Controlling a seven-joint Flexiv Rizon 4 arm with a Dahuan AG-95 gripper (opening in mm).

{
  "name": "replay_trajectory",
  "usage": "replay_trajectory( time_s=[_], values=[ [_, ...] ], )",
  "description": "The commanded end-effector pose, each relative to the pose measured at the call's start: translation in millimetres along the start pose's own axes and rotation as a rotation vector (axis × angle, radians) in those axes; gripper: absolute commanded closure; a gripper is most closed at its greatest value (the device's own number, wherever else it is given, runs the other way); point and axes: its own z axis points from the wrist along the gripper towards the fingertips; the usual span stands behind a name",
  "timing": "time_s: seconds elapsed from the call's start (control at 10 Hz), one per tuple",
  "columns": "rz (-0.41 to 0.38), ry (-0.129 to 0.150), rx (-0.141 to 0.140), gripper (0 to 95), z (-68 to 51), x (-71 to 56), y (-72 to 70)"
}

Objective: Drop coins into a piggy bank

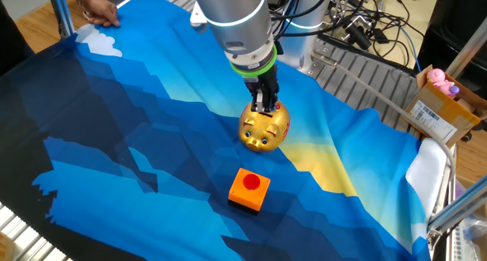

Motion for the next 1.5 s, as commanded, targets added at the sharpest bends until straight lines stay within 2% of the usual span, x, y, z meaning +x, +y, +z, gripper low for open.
replay_trajectory(
  time_s=[0.1, 0.2, 0.3, 0.7, 1.0, 1.5],
  values=[
    [-0.001, -0.012, -0.019, 95.0, 0.0, -0.9, 2.7],
    [0.021, -0.005, -0.058, 95.0, 0.0, -0.9, 2.7],
    [0.044, -0.001, -0.061, 95.0, 0.0, -0.9, 2.7],
    [0.082, -0.014, -0.054, 95.0, 1.4, -1.6, 2.2],
    [0.077, -0.009, -0.054, 95.0, 5.7, -9.4, 4.0],
    [0.093, -0.014, -0.050, 95.0, 14.5, -11.7, -0.8]
  ],
)
